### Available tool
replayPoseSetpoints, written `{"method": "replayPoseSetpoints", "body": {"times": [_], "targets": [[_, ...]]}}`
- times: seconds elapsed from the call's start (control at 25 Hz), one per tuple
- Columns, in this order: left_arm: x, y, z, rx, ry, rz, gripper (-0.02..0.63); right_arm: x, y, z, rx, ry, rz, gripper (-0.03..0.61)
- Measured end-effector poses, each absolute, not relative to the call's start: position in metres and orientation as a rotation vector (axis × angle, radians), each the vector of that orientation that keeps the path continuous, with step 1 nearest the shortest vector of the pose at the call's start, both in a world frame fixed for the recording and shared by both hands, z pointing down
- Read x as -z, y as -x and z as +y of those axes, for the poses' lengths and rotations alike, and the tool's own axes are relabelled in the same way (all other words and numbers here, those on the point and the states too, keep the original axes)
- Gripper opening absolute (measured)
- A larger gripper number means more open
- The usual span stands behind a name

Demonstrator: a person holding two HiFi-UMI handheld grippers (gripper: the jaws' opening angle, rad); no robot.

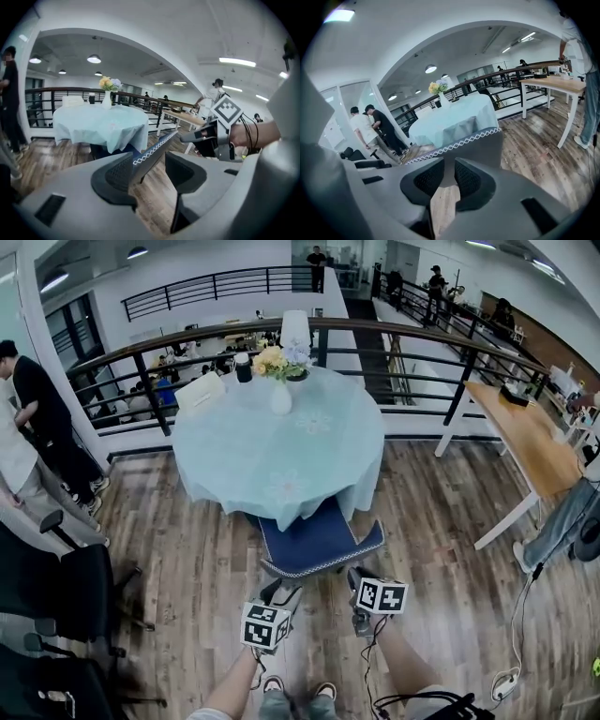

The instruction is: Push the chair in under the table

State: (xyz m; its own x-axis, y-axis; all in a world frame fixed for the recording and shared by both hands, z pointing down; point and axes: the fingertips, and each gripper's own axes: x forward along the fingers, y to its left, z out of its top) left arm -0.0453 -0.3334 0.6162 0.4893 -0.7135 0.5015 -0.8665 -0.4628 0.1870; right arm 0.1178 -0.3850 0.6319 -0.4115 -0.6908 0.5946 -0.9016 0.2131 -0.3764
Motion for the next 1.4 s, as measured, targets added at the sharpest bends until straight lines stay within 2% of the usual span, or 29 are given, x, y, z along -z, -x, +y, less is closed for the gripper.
{"method": "replayPoseSetpoints", "body": {"times": [0.08,0.28,0.6,0.88,1.4], "targets": [[-0.618,0.054,-0.316,-0.486,-2.243,-1.337,0.213,-0.633,-0.108,-0.370,-1.006,-1.473,-2.214,0.080],[-0.625,0.055,-0.278,-0.535,-2.161,-1.344,0.115,-0.618,-0.095,-0.336,-0.990,-1.490,-2.268,0.050],[-0.596,0.058,-0.241,-0.505,-2.193,-1.353,0.106,-0.592,-0.081,-0.297,-0.933,-1.510,-2.306,0.038],[-0.585,0.066,-0.226,-0.458,-2.194,-1.383,0.032,-0.576,-0.070,-0.267,-0.917,-1.530,-2.336,0.034],[-0.574,0.075,-0.200,-0.438,-2.185,-1.418,0.005,-0.562,-0.049,-0.215,-0.865,-1.521,-2.347,0.018]]}}
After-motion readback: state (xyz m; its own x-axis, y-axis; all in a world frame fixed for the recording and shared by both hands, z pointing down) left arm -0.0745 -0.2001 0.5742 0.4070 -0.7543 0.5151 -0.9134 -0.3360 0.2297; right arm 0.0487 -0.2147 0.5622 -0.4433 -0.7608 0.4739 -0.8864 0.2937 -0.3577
